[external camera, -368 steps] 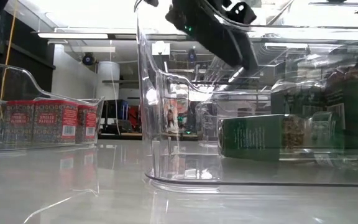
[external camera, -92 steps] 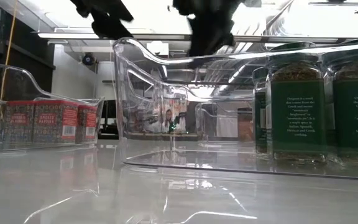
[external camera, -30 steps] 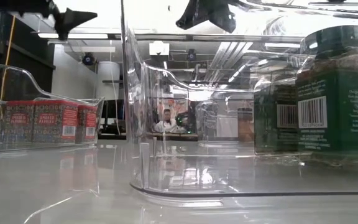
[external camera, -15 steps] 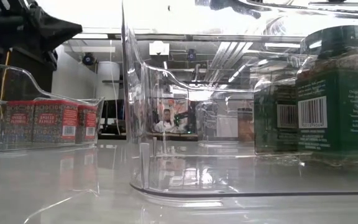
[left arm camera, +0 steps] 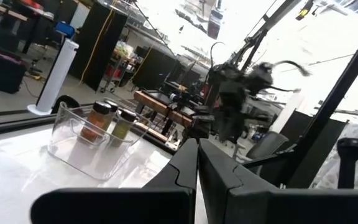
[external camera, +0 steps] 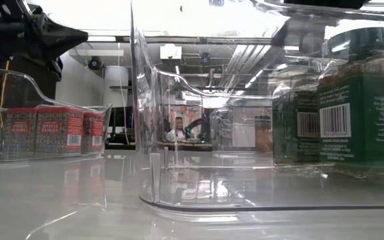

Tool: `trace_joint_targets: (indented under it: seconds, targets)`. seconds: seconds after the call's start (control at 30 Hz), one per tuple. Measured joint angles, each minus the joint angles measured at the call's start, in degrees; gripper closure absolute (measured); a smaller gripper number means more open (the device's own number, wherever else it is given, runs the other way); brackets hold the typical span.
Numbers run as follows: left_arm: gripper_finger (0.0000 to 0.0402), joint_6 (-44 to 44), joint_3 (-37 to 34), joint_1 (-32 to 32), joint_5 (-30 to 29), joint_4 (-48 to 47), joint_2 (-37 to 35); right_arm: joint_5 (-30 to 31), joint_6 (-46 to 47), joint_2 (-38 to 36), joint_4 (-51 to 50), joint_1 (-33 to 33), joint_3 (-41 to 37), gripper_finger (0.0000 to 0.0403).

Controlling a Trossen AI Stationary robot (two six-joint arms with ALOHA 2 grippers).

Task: Sort spices by type
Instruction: Return to Home Position

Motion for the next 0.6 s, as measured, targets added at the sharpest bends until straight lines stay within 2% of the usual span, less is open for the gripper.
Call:
trace_joint_targets:
  seconds: [0.1,0.23,0.33,0.47,0.6]
  targets:
    - [0.0399,0.0,0.0,0.0,-0.3,0.0,0.0,-3.2,-7.4,-7.2,8.4,-7.2,-8.4,0.0403]
    - [0.0399,0.0,0.0,0.0,-0.4,-0.4,0.0,-12.9,-15.5,-16.4,16.1,-17.5,-16.8,0.0403]
    - [0.0399,0.0,0.0,0.0,-0.4,-0.4,0.0,-19.5,-19.9,-23.0,18.4,-22.8,-21.0,0.0403]
    - [0.0399,0.0,0.0,0.0,-0.4,-0.5,0.0,-23.7,-21.8,-31.1,18.7,-25.9,-25.3,0.0403]
    - [0.0399,0.0,0.0,0.0,-0.4,-0.5,0.0,-24.2,-22.1,-37.2,21.4,-26.2,-28.9,0.0403]
